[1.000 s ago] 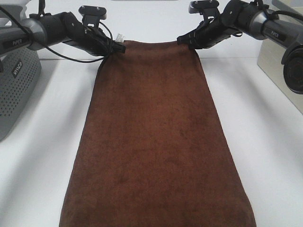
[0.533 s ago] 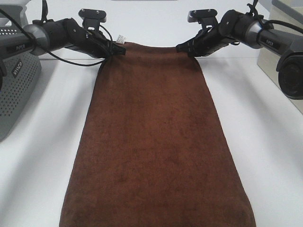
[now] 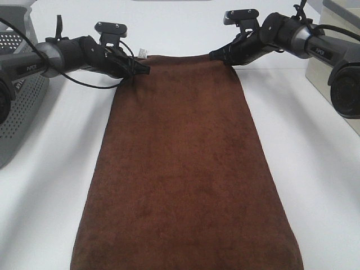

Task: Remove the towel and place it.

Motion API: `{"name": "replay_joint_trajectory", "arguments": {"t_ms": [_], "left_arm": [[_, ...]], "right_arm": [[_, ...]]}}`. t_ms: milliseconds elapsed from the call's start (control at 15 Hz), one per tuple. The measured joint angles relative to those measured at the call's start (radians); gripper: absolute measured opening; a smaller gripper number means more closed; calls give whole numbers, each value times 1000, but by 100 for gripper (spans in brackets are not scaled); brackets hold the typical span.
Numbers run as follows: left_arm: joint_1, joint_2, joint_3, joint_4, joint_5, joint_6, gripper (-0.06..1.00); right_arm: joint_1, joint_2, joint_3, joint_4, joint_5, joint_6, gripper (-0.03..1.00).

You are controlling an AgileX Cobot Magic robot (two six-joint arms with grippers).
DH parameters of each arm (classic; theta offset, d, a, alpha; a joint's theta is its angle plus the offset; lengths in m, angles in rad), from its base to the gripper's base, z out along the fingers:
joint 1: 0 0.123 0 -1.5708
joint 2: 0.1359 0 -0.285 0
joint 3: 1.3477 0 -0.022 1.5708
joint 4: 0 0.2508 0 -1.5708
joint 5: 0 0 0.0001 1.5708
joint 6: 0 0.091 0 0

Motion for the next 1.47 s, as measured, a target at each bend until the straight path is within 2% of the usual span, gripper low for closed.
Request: {"name": "replay_joint_trajectory", "arguments": {"t_ms": [200, 267, 533, 600, 667, 867, 933, 1067, 1200, 1333, 1467], "left_arm": [[0, 1, 0, -1, -7, 0, 17], [0, 1, 0, -1, -12, 0, 23], [0, 1, 0, -3, -107, 0, 58], [0, 1, 0, -5, -122, 0, 62], [0, 1, 0, -5, -133, 0, 64], [1, -5, 0, 3, -114, 0, 64], [2, -18, 0, 20, -77, 0, 64], [4, -74, 0, 82, 67, 0, 66], [4, -166, 0, 132, 305, -8, 73], [4, -278, 0, 179, 530, -85, 80], [18, -396, 0, 293, 706, -209, 81]], "right_arm": [[0, 5, 0, 0, -1, 1, 2], [0, 5, 0, 0, -1, 4, 7], [0, 5, 0, -10, -22, 8, 62], [0, 5, 0, -15, -25, 8, 69], [0, 5, 0, -22, -25, 8, 72], [0, 4, 0, -30, -21, 8, 73], [0, -7, 0, -35, 3, 8, 73], [0, -64, 0, -36, 106, 8, 73], [0, -168, 0, -31, 290, 37, 74], [0, -284, 0, -49, 487, 93, 78], [-13, -395, 0, -75, 603, 171, 79]]}}
